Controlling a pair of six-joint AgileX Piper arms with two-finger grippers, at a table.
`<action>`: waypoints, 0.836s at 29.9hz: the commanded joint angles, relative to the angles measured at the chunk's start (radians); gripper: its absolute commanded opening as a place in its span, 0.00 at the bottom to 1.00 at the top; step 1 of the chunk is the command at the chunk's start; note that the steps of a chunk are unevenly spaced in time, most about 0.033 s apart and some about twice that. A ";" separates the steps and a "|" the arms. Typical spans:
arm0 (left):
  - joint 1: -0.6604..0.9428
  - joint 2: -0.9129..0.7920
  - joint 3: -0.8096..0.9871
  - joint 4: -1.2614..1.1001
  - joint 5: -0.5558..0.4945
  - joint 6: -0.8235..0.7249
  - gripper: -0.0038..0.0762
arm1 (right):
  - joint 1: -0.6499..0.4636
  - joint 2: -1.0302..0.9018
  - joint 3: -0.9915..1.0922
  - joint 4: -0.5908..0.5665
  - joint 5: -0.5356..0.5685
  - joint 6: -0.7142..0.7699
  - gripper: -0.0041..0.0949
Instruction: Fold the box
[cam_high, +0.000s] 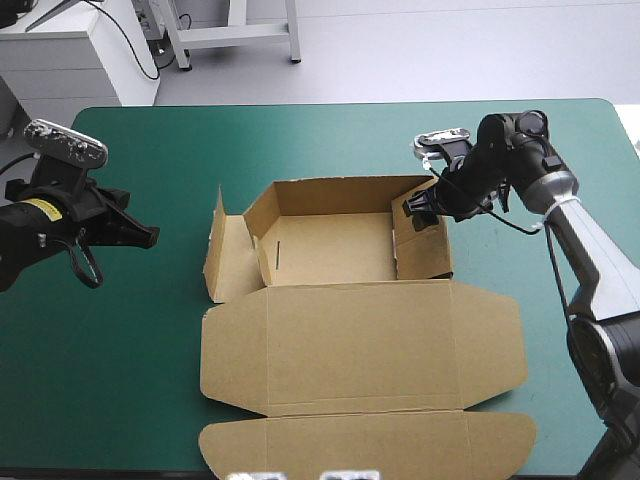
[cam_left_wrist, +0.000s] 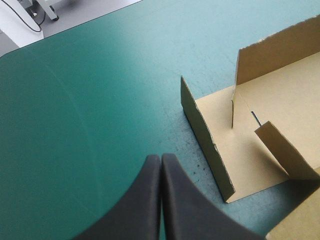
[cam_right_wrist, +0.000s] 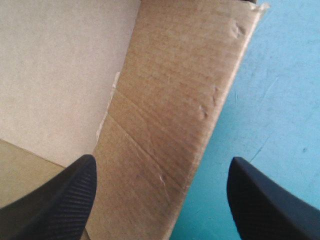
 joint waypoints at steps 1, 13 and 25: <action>-0.001 -0.018 -0.026 -0.013 -0.057 -0.011 0.04 | 0.000 -0.051 -0.028 0.002 0.020 0.031 0.73; -0.001 -0.018 -0.026 -0.022 -0.057 -0.011 0.04 | 0.000 -0.016 -0.028 -0.005 0.020 0.062 0.73; -0.001 -0.018 -0.026 -0.056 -0.063 -0.011 0.04 | 0.000 0.060 -0.027 -0.015 0.020 0.074 0.67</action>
